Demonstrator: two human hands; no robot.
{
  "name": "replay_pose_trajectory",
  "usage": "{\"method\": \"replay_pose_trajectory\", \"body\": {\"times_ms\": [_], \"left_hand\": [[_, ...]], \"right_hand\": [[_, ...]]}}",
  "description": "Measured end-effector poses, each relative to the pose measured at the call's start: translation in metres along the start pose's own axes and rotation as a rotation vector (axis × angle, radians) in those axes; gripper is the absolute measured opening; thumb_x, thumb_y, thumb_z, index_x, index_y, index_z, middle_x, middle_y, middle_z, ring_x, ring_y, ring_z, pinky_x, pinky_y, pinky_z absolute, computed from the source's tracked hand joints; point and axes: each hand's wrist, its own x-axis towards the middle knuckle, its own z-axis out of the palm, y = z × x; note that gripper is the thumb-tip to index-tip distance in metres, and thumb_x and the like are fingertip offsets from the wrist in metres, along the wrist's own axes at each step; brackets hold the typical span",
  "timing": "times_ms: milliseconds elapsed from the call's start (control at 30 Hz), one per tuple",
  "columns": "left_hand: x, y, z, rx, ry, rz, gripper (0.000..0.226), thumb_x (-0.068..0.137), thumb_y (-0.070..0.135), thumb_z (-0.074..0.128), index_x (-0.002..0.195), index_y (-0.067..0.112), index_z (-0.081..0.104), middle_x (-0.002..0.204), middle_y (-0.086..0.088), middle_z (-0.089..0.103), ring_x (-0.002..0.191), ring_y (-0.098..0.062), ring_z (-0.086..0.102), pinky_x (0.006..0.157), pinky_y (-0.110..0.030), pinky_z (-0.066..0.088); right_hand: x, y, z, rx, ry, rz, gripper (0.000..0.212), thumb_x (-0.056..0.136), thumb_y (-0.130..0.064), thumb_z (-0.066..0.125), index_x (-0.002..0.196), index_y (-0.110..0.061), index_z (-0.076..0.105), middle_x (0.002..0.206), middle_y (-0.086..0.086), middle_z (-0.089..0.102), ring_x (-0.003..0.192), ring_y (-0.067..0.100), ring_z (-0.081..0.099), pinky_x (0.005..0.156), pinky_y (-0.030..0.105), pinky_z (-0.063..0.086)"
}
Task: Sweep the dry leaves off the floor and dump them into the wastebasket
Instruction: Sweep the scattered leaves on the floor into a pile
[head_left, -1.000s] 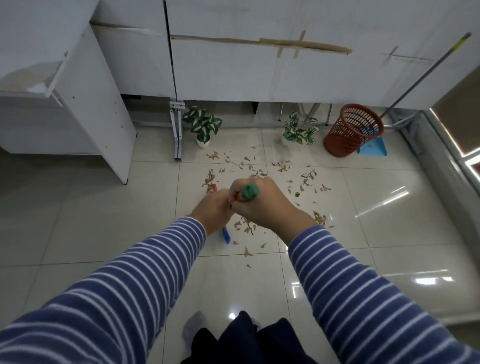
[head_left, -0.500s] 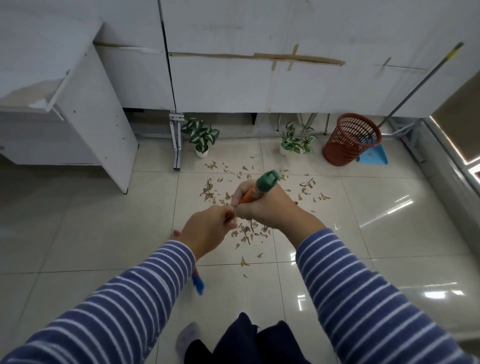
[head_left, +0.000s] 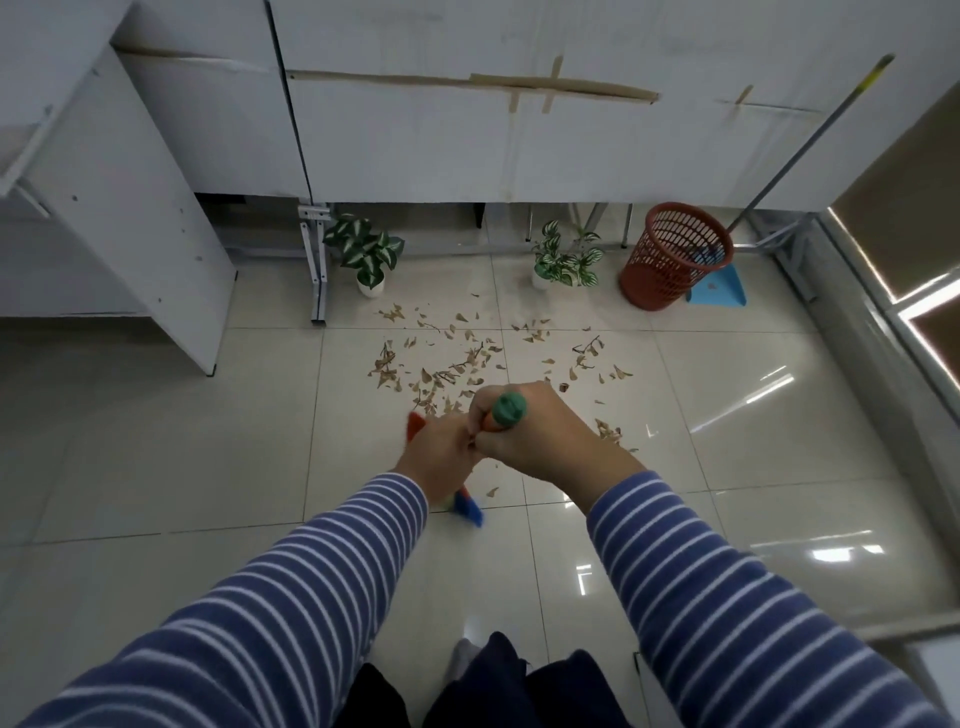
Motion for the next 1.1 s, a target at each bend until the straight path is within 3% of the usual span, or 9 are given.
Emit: {"method": "replay_pose_trajectory", "body": {"times_ms": [67, 167, 233, 333, 467, 700, 833, 1100], "left_hand": [[0.001, 0.006, 0.000, -0.057, 0.045, 0.034, 0.019, 0.093, 0.013, 0.050, 0.090, 0.000, 0.063, 0.090, -0.017, 0.066, 0.090, -0.033, 0.059, 0.085, -0.047, 0.049], [0.003, 0.018, -0.007, 0.037, 0.093, 0.133, 0.018, 0.094, 0.015, 0.049, 0.077, 0.012, 0.054, 0.076, 0.000, 0.058, 0.080, -0.025, 0.058, 0.071, -0.033, 0.044], [0.006, 0.025, -0.014, 0.173, 0.141, 0.212, 0.017, 0.094, 0.021, 0.052, 0.077, 0.023, 0.048, 0.070, 0.010, 0.048, 0.073, -0.019, 0.055, 0.063, -0.026, 0.038], [0.010, 0.029, -0.020, 0.263, 0.181, 0.250, 0.015, 0.091, 0.033, 0.058, 0.080, 0.024, 0.051, 0.070, 0.014, 0.045, 0.068, -0.010, 0.049, 0.056, -0.019, 0.033], [0.005, 0.029, -0.013, 0.339, 0.175, 0.249, 0.017, 0.090, 0.039, 0.059, 0.096, 0.023, 0.057, 0.078, 0.010, 0.050, 0.072, -0.009, 0.049, 0.066, -0.020, 0.036], [-0.004, 0.025, 0.029, 0.169, 0.042, 0.114, 0.016, 0.091, 0.031, 0.059, 0.095, 0.016, 0.062, 0.082, 0.005, 0.060, 0.079, -0.016, 0.058, 0.075, -0.028, 0.047], [-0.002, 0.032, 0.042, 0.064, -0.025, 0.026, 0.016, 0.094, 0.019, 0.052, 0.084, 0.009, 0.060, 0.079, -0.007, 0.060, 0.076, -0.021, 0.055, 0.074, -0.035, 0.048], [0.003, 0.046, 0.045, -0.122, 0.046, -0.027, 0.020, 0.094, 0.010, 0.046, 0.093, -0.001, 0.063, 0.091, -0.021, 0.065, 0.090, -0.035, 0.061, 0.086, -0.049, 0.051]], "right_hand": [[-0.005, 0.002, -0.007, -0.020, 0.036, -0.039, 0.007, 0.081, -0.009, 0.064, 0.086, -0.013, 0.066, 0.084, 0.008, 0.070, 0.080, 0.021, 0.066, 0.076, 0.039, 0.058], [-0.013, 0.000, -0.023, -0.008, 0.094, -0.080, 0.008, 0.078, -0.008, 0.065, 0.082, -0.015, 0.067, 0.082, 0.008, 0.071, 0.078, 0.022, 0.067, 0.074, 0.040, 0.058], [-0.018, -0.004, -0.038, 0.066, 0.110, -0.085, 0.011, 0.077, -0.005, 0.067, 0.079, -0.016, 0.067, 0.082, 0.009, 0.072, 0.077, 0.021, 0.068, 0.072, 0.036, 0.059], [-0.022, -0.005, -0.057, 0.144, 0.107, -0.092, 0.013, 0.074, 0.000, 0.067, 0.075, -0.013, 0.067, 0.081, 0.008, 0.071, 0.074, 0.016, 0.065, 0.068, 0.030, 0.057], [-0.022, 0.002, -0.062, 0.213, 0.059, -0.046, 0.010, 0.072, 0.001, 0.069, 0.076, -0.008, 0.068, 0.081, 0.007, 0.070, 0.078, 0.019, 0.066, 0.074, 0.036, 0.058], [-0.027, 0.016, -0.040, 0.046, -0.045, -0.019, 0.003, 0.081, -0.010, 0.066, 0.083, -0.012, 0.065, 0.085, 0.006, 0.066, 0.075, 0.012, 0.057, 0.070, 0.022, 0.050], [-0.029, 0.030, -0.025, -0.036, -0.077, -0.006, 0.006, 0.083, -0.013, 0.065, 0.088, -0.010, 0.066, 0.086, 0.007, 0.067, 0.082, 0.020, 0.063, 0.072, 0.028, 0.054], [-0.036, 0.043, -0.025, -0.137, 0.021, -0.079, 0.008, 0.083, -0.012, 0.063, 0.090, -0.012, 0.066, 0.087, 0.008, 0.069, 0.080, 0.022, 0.064, 0.075, 0.037, 0.057]]}}
